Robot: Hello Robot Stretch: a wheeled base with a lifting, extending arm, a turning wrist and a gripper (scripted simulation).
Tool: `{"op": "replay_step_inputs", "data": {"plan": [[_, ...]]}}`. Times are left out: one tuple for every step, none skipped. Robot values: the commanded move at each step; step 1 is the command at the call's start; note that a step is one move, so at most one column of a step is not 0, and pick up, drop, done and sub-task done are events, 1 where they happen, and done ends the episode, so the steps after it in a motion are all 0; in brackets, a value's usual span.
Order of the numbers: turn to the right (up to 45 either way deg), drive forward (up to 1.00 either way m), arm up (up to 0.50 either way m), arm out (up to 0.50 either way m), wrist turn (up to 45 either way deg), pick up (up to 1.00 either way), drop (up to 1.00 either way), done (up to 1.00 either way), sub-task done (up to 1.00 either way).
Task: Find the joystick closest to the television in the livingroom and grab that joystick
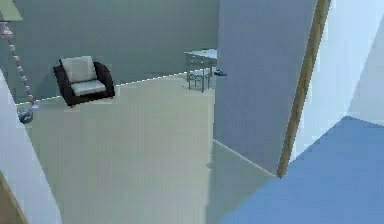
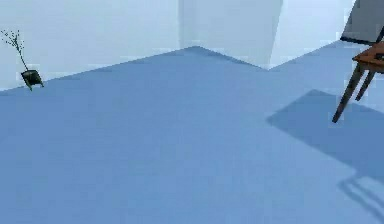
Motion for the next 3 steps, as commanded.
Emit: {"op": "replay_step_inputs", "data": {"plan": [[30.0, 0.00, 0.00, 0.00, 0.0, 0.00, 0.00, 0.00, 0.00], [0.0, 0.10, 0.00, 0.00, 0.0, 0.00, 0.00, 0.00, 0.00], [-45.0, 0.00, 0.00, 0.00, 0.0, 0.00, 0.00, 0.00, 0.00]]}}
